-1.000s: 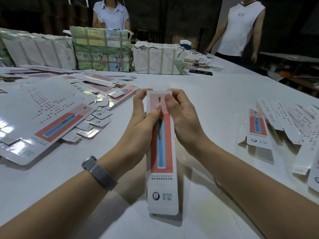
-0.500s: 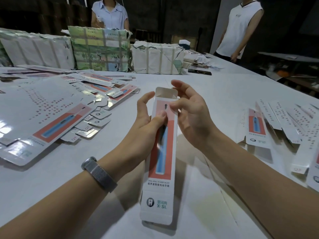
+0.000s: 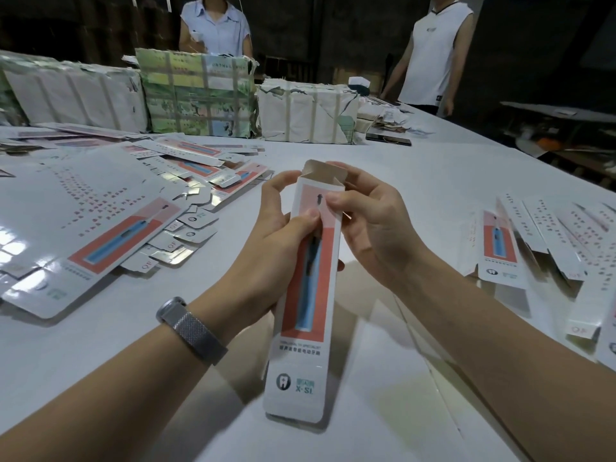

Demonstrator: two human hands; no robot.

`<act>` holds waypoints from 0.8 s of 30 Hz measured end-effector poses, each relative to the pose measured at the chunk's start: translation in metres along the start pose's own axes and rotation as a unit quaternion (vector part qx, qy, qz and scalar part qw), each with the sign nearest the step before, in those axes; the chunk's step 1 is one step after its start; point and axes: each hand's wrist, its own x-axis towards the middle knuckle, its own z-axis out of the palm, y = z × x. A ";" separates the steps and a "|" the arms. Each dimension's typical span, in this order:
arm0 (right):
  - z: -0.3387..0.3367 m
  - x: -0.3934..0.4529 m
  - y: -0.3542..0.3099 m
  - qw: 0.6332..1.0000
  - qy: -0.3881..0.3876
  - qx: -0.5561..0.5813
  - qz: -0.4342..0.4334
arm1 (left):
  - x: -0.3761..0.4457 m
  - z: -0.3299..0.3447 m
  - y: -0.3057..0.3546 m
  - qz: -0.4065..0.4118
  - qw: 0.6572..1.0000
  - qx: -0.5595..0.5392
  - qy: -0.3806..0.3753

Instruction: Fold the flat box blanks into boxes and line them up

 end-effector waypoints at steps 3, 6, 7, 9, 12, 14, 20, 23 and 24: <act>-0.002 0.001 0.001 1.000 -0.004 0.008 -0.004 | 0.000 -0.001 0.000 0.005 1.000 -0.003 0.001; -0.005 0.003 0.001 0.997 0.015 -0.065 -0.034 | -0.001 -0.003 0.001 -0.012 1.000 -0.023 -0.003; -0.006 0.003 0.001 0.994 0.020 -0.095 -0.048 | -0.001 -0.004 0.002 -0.015 0.999 -0.032 -0.007; -0.007 0.003 0.001 0.992 0.021 -0.112 -0.061 | -0.002 -0.005 0.003 -0.019 0.999 -0.047 -0.016; -0.003 0.001 0.002 0.999 -0.002 -0.030 -0.013 | -0.002 -0.004 0.004 -0.025 0.998 -0.051 -0.026; -0.002 0.001 0.001 0.999 0.008 0.002 0.034 | -0.003 -0.001 0.004 -0.029 0.998 -0.048 -0.033; -0.003 0.007 0.002 0.996 0.067 -0.034 0.043 | -0.003 -0.005 0.007 -0.049 0.994 -0.088 -0.045; -0.007 0.008 0.000 0.993 0.075 -0.095 0.011 | -0.003 -0.006 0.007 -0.065 0.993 -0.082 -0.050; -0.009 0.008 -0.001 0.991 0.078 -0.107 -0.001 | -0.003 -0.005 0.007 -0.069 0.993 -0.077 -0.049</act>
